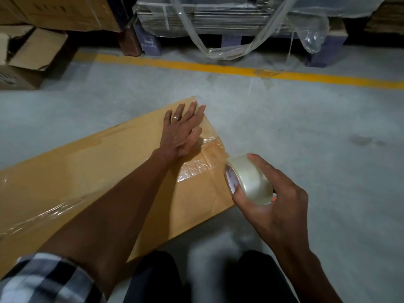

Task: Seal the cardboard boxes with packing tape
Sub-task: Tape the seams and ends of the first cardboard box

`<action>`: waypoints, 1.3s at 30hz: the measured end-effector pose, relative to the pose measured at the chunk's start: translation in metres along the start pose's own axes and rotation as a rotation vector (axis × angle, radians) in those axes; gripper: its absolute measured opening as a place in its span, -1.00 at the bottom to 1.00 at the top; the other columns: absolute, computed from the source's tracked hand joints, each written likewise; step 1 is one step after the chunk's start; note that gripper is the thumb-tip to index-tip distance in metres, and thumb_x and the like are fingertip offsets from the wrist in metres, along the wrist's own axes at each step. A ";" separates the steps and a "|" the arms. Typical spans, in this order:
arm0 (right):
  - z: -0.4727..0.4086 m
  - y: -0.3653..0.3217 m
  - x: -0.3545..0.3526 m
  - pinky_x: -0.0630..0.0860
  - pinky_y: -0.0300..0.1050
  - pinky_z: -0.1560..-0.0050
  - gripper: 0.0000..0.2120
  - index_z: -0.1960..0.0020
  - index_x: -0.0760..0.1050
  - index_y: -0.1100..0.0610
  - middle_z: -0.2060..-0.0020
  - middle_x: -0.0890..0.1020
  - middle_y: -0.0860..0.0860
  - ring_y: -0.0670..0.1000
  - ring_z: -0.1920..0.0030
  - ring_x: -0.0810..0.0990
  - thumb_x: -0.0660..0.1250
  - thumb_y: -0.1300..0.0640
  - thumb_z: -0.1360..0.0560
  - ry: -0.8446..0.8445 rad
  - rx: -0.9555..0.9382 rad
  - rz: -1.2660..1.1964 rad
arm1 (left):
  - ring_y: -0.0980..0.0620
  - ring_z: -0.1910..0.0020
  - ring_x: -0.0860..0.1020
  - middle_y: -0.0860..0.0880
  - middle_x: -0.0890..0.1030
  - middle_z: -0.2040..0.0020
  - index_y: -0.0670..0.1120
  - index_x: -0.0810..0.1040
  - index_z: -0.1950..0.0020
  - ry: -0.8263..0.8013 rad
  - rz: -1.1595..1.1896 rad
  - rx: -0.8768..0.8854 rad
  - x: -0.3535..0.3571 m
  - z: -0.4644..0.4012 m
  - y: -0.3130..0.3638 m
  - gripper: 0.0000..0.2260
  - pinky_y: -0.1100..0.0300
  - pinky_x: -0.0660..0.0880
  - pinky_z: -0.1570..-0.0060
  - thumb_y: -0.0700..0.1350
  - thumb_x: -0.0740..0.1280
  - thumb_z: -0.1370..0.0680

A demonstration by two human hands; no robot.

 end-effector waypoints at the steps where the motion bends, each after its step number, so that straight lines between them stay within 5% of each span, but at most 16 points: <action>1: 0.003 0.001 -0.003 0.57 -0.19 0.14 -0.44 -0.28 0.64 -0.02 0.12 0.66 -0.08 -0.10 0.15 0.60 0.67 0.03 -0.31 -0.006 -0.007 0.018 | -0.15 -0.66 -0.03 -0.01 0.00 -0.70 0.10 -0.04 -0.69 -0.004 0.018 -0.004 0.002 -0.002 -0.002 -0.29 -0.21 -0.10 -0.57 0.14 -0.25 -0.49; 7: 0.017 0.008 -0.018 0.53 -0.23 0.19 -0.45 -0.27 0.66 0.00 0.25 0.62 -0.09 -0.12 0.28 0.56 0.68 0.01 -0.30 -0.078 -0.046 0.089 | -0.12 -0.66 -0.03 -0.02 -0.02 -0.70 0.15 -0.08 -0.68 0.043 -0.017 -0.066 0.008 -0.010 -0.010 -0.39 -0.18 -0.10 -0.54 0.00 0.14 -0.69; 12: 0.024 0.010 -0.019 0.61 -0.06 0.20 -0.47 -0.28 0.57 -0.19 0.26 0.61 -0.11 -0.03 0.26 0.62 0.52 -0.08 -0.32 -0.231 -0.056 0.153 | -0.09 -0.66 -0.03 0.01 -0.01 -0.70 0.17 0.00 -0.67 0.045 0.046 -0.081 0.008 -0.012 -0.013 -0.45 -0.19 -0.10 -0.54 0.28 -0.07 -0.69; 15: 0.033 0.019 -0.024 0.43 -0.44 0.12 -0.51 -0.24 0.57 -0.21 0.30 0.50 -0.32 -0.11 0.20 0.58 0.52 -0.06 -0.32 -0.265 -0.026 0.147 | -0.05 -0.66 -0.04 0.02 0.02 -0.70 0.19 0.07 -0.66 0.057 0.129 -0.112 0.001 -0.008 -0.008 -0.31 -0.14 -0.12 -0.55 0.38 -0.26 -0.57; 17: 0.037 0.029 -0.021 0.38 -0.50 0.06 -0.54 -0.21 0.58 -0.23 0.25 0.61 -0.27 -0.13 0.12 0.59 0.54 -0.05 -0.34 -0.294 0.035 0.118 | -0.05 -0.66 -0.03 0.02 0.03 -0.69 0.19 0.09 -0.66 0.072 0.134 -0.116 -0.003 -0.004 -0.004 -0.27 -0.13 -0.12 -0.56 0.40 -0.29 -0.53; 28: 0.044 0.057 -0.003 0.59 -0.08 0.05 -0.55 -0.22 0.59 -0.29 0.19 0.67 -0.11 -0.11 0.16 0.62 0.38 -0.15 -0.32 -0.416 0.190 0.120 | -0.07 -0.66 -0.04 0.00 0.02 -0.70 0.19 0.11 -0.66 0.062 0.106 -0.109 0.000 -0.005 -0.004 -0.27 -0.16 -0.13 -0.56 0.42 -0.26 -0.55; 39: 0.061 0.086 0.014 0.59 -0.09 0.07 -0.50 -0.31 0.55 -0.27 0.06 0.69 -0.08 -0.02 0.06 0.67 0.39 -0.24 -0.36 -0.400 0.197 0.246 | -0.15 -0.66 -0.03 -0.05 -0.02 -0.70 0.21 0.13 -0.63 0.047 -0.042 -0.107 0.004 -0.007 0.003 -0.10 -0.22 -0.07 -0.54 0.63 -0.06 -0.38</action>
Point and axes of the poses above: each hand's wrist, its own z-axis away from the middle knuckle, its own x-axis out of the palm, y = z × x, the point moved 9 cm from there along -z, towards the middle knuckle
